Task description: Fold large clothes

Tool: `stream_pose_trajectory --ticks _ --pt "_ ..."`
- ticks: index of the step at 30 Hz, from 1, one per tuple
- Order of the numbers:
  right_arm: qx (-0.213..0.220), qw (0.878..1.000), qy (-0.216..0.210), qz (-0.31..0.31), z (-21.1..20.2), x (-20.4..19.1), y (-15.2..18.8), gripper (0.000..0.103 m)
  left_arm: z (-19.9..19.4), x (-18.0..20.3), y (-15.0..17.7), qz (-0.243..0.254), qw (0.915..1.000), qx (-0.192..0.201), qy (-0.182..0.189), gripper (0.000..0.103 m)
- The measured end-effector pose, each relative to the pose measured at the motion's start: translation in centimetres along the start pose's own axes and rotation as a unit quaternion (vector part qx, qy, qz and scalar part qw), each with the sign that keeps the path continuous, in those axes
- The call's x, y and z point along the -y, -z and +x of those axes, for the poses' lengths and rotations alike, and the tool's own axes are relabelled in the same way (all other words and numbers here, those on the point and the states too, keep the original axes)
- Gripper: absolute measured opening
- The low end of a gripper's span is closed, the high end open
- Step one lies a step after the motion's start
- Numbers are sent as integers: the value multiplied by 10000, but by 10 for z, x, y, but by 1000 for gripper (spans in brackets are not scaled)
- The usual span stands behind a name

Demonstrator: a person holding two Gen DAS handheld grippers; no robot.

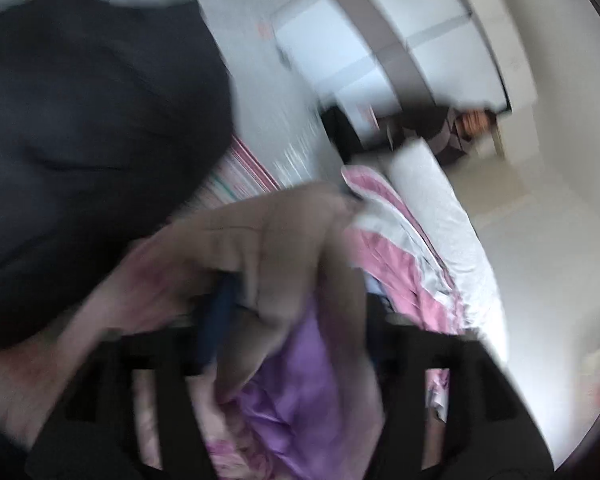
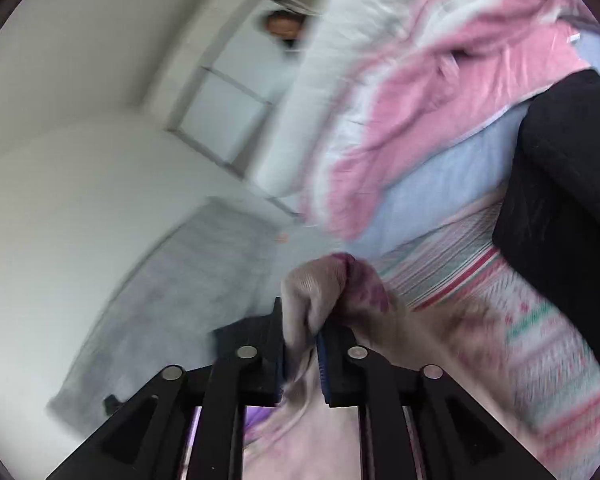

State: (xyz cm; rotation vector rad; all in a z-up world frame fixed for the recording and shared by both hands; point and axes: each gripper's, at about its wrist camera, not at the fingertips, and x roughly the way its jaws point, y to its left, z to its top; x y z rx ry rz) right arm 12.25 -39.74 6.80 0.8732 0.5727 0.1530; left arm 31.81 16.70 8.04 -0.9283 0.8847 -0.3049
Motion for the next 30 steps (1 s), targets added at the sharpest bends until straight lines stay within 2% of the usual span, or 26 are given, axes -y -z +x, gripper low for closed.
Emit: stream_pose_trajectory --ticks 1,2,3,4,5,6,7,8,10,11,13,14,16,18,19,21,22,23,24,25,26,27,30 --pt "-456 9983 309 200 39 14 -19 42 28 -5 -23 -106 9995 -288 62 66" --pt "-655 9958 490 421 58 26 -27 43 44 -14 -39 -302 9986 -427 -15 65" --pt "-664 9947 427 665 64 36 -32 43 48 -23 -46 -530 9978 -378 -124 65" --pt "-614 9948 250 767 62 40 -32 43 44 -35 -49 -790 9966 -163 -181 65" --pt "-493 9958 -120 762 54 43 -34 48 37 -42 -49 -801 9967 58 -127 66" --pt "-361 9971 -283 609 44 44 -35 60 30 -47 -47 -617 9978 213 -96 67" --pt "-172 9988 -226 388 34 44 -35 68 24 -51 -41 -304 9990 273 -179 68" --pt "76 10000 43 41 23 44 -31 81 20 -55 -34 5 9989 282 -364 70" --pt "189 9947 686 -742 20 46 -21 84 21 -66 -24 556 9949 263 -795 74" --pt "19 9899 957 -1047 27 50 -15 84 26 -70 -22 728 9913 203 -1075 75" --pt "-537 9809 1362 -1281 51 61 -3 84 43 -80 -20 946 9804 -125 -1726 75" --pt "-923 9737 1509 -1435 67 64 5 84 51 -85 -15 963 9771 -187 -1890 75" --pt "-1293 9610 1375 -2023 87 55 26 84 63 -87 -2 1098 9749 -236 -1921 75" --pt "-1625 9381 1336 -2752 103 40 49 83 82 -82 11 1490 9657 -577 -2048 75" --pt "-1769 9214 1464 -3135 114 34 61 83 91 -78 17 1671 9600 -644 -2152 75" --pt "-1907 8925 1975 -3580 134 33 80 83 105 -78 27 1914 9471 -538 -2521 75" --pt "-1996 8798 2282 -3662 147 41 88 81 114 -79 33 2053 9383 -565 -2725 74" --pt "-2099 8732 2409 -3681 156 47 94 61 120 -80 37 2157 9321 -603 -2848 61" --pt "-2118 8688 2518 -3699 162 49 94 36 125 -81 42 2323 9225 -593 -3025 52" --pt "-2015 8678 2637 -3699 162 49 91 25 125 -81 45 2461 9153 -539 -3143 38" --pt "-1888 8762 2541 -3633 155 45 86 18 125 -78 43 2525 9146 -492 -3120 25" --pt "-1739 8830 2448 -3608 147 39 82 13 118 -73 42 2548 9186 -416 -2993 21" --pt "-1032 9041 2300 -3450 111 15 64 9 93 -63 30 2463 9339 -71 -2592 16"
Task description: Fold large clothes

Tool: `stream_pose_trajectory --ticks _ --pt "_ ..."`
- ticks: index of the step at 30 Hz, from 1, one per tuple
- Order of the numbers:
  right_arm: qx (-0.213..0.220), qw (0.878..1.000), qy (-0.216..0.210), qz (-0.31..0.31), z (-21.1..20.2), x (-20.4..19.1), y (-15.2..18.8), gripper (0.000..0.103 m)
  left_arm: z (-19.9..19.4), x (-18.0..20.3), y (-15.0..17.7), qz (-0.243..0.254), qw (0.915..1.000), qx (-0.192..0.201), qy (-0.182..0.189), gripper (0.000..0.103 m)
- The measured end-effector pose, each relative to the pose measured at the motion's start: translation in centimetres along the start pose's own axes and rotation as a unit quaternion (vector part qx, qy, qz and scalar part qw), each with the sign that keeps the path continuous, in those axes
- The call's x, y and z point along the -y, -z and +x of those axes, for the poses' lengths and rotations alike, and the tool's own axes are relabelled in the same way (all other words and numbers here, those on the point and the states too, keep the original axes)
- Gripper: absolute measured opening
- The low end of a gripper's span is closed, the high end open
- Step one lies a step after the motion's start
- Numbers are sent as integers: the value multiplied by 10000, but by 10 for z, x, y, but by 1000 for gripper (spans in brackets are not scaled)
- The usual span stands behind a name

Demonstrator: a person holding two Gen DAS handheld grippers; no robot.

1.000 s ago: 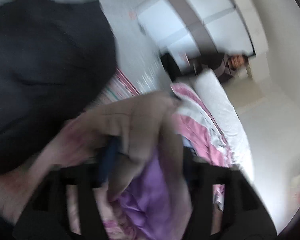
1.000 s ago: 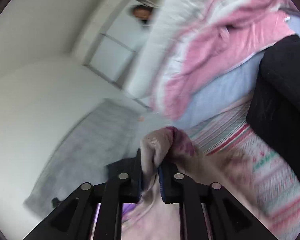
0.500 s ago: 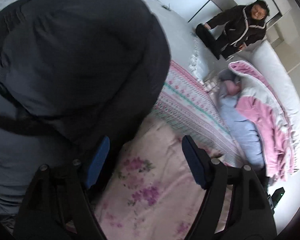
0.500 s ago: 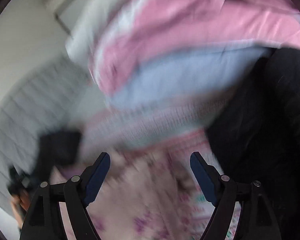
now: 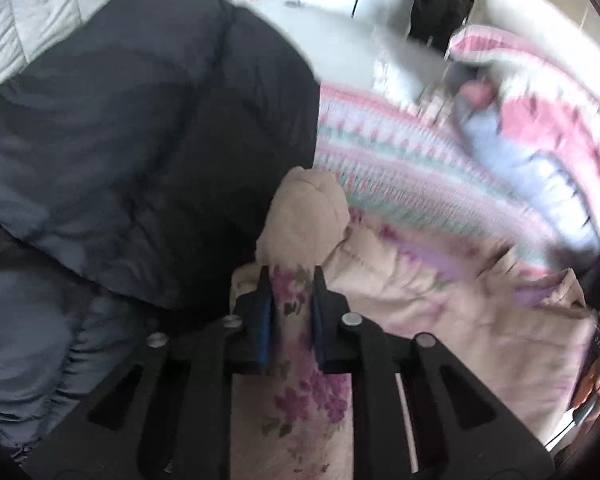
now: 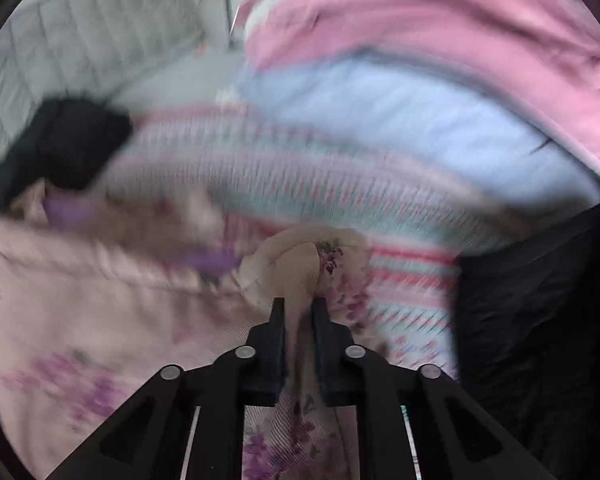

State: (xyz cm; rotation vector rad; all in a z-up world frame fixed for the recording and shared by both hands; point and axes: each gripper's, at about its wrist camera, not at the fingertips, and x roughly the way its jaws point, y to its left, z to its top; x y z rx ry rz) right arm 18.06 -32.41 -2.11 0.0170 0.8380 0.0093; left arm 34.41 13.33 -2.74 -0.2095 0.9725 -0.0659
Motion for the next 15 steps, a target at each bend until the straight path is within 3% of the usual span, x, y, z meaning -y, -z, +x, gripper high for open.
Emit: stream_pose_trajectory --ticks 4,6,8,11,12,15 --pt "641 9952 140 722 -23 21 -27 8 -24 -19 -23 -408 9966 594 404 15" --pt "634 9927 227 1004 -10 32 -37 8 -19 -26 -35 -547 9951 759 303 15" --pt "479 9899 215 1318 16 46 -42 7 -2 -33 -42 -751 9940 743 284 15" --pt "172 9884 454 1440 47 55 -37 4 38 -47 -42 -1118 9929 355 220 15" --pt "27 9881 704 1370 63 57 -34 3 48 -45 -39 -1019 9943 288 106 15" --pt "-472 9862 882 1321 104 61 -15 1 68 -30 -28 -465 9983 196 -303 15"
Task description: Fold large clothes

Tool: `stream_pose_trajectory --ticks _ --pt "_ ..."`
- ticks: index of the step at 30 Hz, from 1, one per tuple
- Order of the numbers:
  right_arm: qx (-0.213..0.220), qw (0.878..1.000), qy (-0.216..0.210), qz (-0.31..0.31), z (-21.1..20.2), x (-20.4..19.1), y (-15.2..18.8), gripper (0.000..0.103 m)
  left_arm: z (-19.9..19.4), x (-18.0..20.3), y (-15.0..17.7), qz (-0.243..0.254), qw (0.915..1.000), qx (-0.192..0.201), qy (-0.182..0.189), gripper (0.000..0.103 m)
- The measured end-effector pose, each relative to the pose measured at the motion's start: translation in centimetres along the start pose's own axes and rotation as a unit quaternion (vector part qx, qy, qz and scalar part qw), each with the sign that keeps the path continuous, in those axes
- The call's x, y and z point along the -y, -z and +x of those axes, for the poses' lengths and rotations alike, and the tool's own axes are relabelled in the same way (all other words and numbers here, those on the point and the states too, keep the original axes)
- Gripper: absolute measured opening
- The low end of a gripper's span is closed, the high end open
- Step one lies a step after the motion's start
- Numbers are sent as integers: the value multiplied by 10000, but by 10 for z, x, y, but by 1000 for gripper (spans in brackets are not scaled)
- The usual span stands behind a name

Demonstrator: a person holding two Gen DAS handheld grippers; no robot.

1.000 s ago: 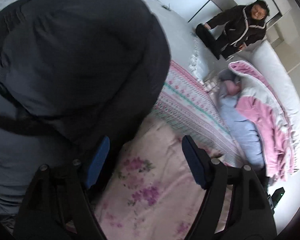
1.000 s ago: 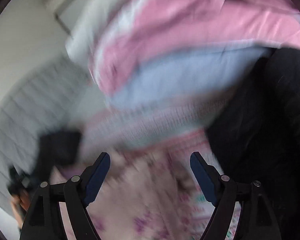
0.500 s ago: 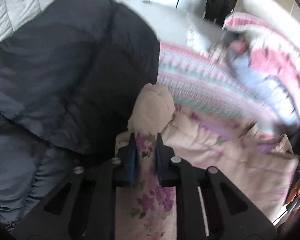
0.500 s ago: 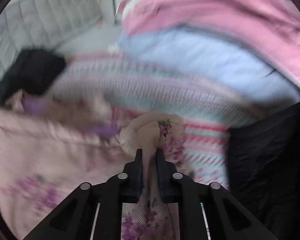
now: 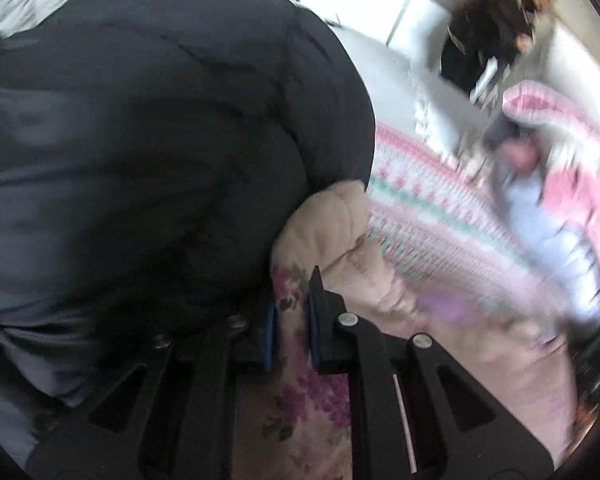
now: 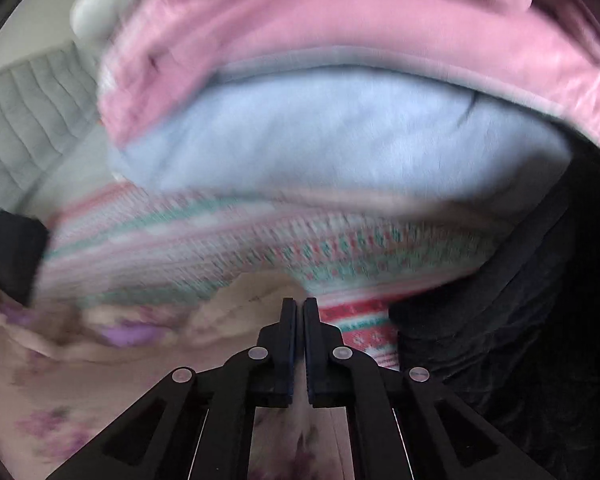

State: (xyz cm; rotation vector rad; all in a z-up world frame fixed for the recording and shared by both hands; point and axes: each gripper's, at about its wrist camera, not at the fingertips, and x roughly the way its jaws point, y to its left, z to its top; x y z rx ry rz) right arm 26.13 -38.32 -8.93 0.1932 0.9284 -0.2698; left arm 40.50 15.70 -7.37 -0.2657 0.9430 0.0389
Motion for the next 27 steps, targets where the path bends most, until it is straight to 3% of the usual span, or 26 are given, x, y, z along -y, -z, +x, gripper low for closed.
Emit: stream_pose_trajectory --ticks 2,4,8,11,13,16,19,21,23,25,27 --pt "-255 9996 65 -135 18 -4 12 1 6 9 8 286 9994 -77 -168 15" --pt "-168 9996 153 -174 10 -7 11 1 5 9 10 310 9993 -78 -176 15" --pt "-148 9980 608 -56 0 6 15 1 -14 -15 10 -107 9998 -7 149 15" --pt "-133 9980 370 487 -15 34 15 1 -38 -24 11 -262 9986 222 403 16" --pt "-91 9991 103 411 -29 34 14 2 -48 -33 12 -367 9974 214 581 20" --pt "-109 9999 -129 36 -55 17 18 3 -47 -45 12 -599 9949 -108 801 25" --pt "-16 9998 -117 -177 -83 5 29 13 -58 -55 10 -889 9914 -129 951 28" --pt "54 9984 -411 -395 -105 -7 34 25 -80 -62 10 -1035 9896 84 1000 31" --pt "183 9968 -494 -596 -121 -16 39 38 -106 -62 9 -1071 9885 383 999 40" --pt "317 9938 -643 -853 -143 -33 48 45 -133 -54 14 -1002 9880 647 986 44" --pt "306 9895 -1049 -942 -152 -51 63 54 -150 -32 24 -677 9889 595 1185 45"
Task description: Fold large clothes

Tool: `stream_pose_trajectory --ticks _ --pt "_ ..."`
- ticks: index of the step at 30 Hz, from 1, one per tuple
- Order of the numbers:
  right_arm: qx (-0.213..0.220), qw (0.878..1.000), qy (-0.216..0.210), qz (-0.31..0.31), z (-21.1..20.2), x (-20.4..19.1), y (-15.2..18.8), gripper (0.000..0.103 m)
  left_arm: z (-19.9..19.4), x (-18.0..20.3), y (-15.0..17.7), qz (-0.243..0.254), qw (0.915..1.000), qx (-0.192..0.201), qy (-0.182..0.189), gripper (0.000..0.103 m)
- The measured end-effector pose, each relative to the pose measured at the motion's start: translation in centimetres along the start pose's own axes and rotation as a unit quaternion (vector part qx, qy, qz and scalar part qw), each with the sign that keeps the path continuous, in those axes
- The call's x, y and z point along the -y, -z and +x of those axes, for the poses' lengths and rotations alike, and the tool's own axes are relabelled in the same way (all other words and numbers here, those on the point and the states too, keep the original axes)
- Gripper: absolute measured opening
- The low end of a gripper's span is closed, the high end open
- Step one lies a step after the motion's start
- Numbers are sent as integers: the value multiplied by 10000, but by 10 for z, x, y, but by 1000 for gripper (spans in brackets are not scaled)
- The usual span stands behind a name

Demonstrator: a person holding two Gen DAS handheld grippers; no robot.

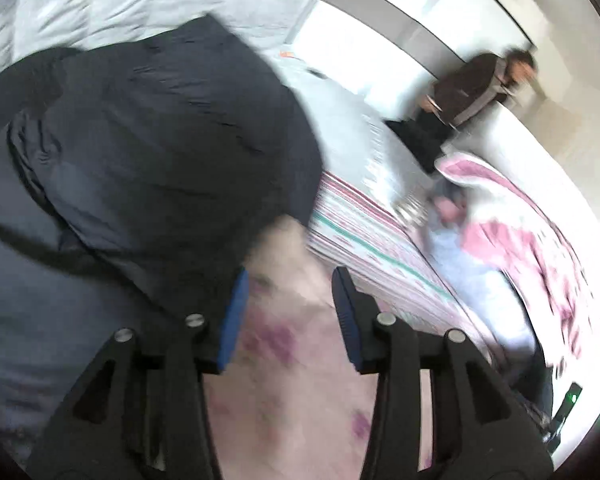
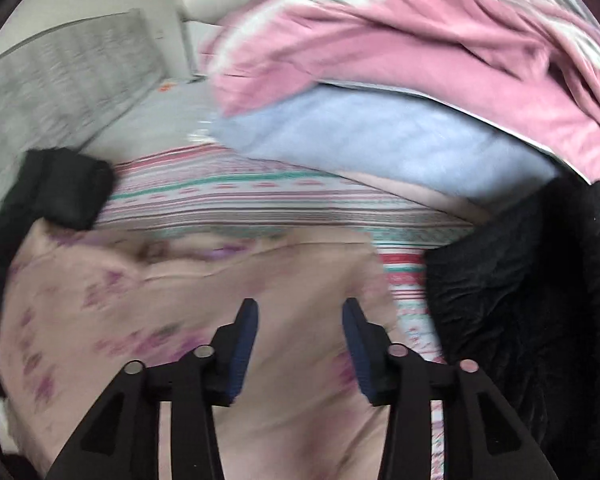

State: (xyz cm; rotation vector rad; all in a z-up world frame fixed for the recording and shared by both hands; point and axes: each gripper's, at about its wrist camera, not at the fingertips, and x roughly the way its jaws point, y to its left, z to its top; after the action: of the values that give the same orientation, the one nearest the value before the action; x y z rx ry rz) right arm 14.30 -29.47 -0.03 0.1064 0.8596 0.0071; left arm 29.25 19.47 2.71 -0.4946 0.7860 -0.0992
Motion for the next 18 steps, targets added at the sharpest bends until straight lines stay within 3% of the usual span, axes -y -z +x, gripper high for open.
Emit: stream_pose_trajectory --ticks 1,3,6,9,11,15,18 --pt "-74 9994 -323 -63 -2 -13 10 55 -4 13 11 197 9996 -117 173 49" --pt "-312 9976 -540 -289 -3 -32 28 58 -4 51 44 818 9950 -417 398 58" --pt "-466 9973 -107 -565 9 -45 49 60 7 98 87 1838 9810 -596 172 59" --pt "-666 9963 -156 -520 28 -47 59 61 27 114 124 2136 9700 -1155 134 59" --pt "-551 9948 155 -841 45 -56 62 60 44 122 145 2340 9615 -1441 -13 59" --pt "-342 9887 785 -1233 76 -74 44 60 67 139 158 2836 9497 -1056 -810 59" --pt "-315 9869 934 -1275 106 -74 33 60 84 138 157 2922 9444 -837 -1255 60"
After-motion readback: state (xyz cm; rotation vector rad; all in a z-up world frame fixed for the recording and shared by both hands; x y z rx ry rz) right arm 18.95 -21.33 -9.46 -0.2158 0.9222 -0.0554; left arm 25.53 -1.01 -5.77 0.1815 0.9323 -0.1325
